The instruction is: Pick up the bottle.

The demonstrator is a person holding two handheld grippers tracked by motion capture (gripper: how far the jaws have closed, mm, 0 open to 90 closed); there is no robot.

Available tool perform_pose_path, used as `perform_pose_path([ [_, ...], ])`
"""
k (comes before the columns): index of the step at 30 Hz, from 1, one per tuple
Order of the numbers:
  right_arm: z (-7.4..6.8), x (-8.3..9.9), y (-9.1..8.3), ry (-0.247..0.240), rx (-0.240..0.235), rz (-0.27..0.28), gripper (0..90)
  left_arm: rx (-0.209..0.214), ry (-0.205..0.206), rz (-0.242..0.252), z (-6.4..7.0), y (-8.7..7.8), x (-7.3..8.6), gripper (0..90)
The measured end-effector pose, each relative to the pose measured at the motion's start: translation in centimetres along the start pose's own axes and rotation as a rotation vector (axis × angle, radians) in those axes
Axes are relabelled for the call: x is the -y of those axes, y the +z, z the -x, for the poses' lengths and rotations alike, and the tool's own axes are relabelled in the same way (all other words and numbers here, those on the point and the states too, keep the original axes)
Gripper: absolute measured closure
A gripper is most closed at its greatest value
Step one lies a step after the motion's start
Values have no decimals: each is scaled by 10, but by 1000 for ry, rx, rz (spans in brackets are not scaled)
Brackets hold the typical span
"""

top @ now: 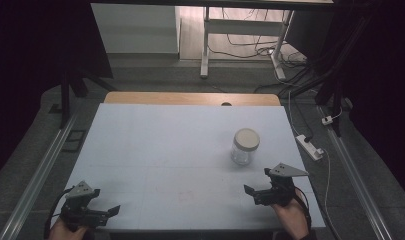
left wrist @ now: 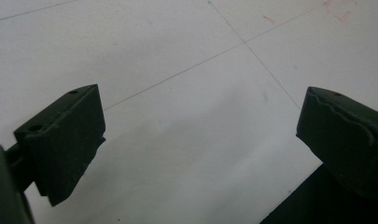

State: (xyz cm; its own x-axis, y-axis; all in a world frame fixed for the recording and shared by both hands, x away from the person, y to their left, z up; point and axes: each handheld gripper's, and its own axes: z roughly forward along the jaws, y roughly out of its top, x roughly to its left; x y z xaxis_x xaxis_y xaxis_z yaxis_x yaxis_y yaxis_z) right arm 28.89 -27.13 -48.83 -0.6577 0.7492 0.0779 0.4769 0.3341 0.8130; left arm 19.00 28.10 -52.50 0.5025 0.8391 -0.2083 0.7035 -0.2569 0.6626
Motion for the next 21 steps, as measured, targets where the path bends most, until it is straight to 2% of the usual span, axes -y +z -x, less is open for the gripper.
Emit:
perform_pose_path([
  [7,1,-6,8,23,-9,0,0,7,1,4,0,0,0,21],
  [10,4,-11,13,64,-18,12,0,7,3,5,0,0,0,21],
  [17,9,-18,19,54,-2,13,0,12,-1,6,-1,-1,0,20],
  [21,13,-24,26,68,-2,11,0,14,-2,6,-1,-1,0,20],
])
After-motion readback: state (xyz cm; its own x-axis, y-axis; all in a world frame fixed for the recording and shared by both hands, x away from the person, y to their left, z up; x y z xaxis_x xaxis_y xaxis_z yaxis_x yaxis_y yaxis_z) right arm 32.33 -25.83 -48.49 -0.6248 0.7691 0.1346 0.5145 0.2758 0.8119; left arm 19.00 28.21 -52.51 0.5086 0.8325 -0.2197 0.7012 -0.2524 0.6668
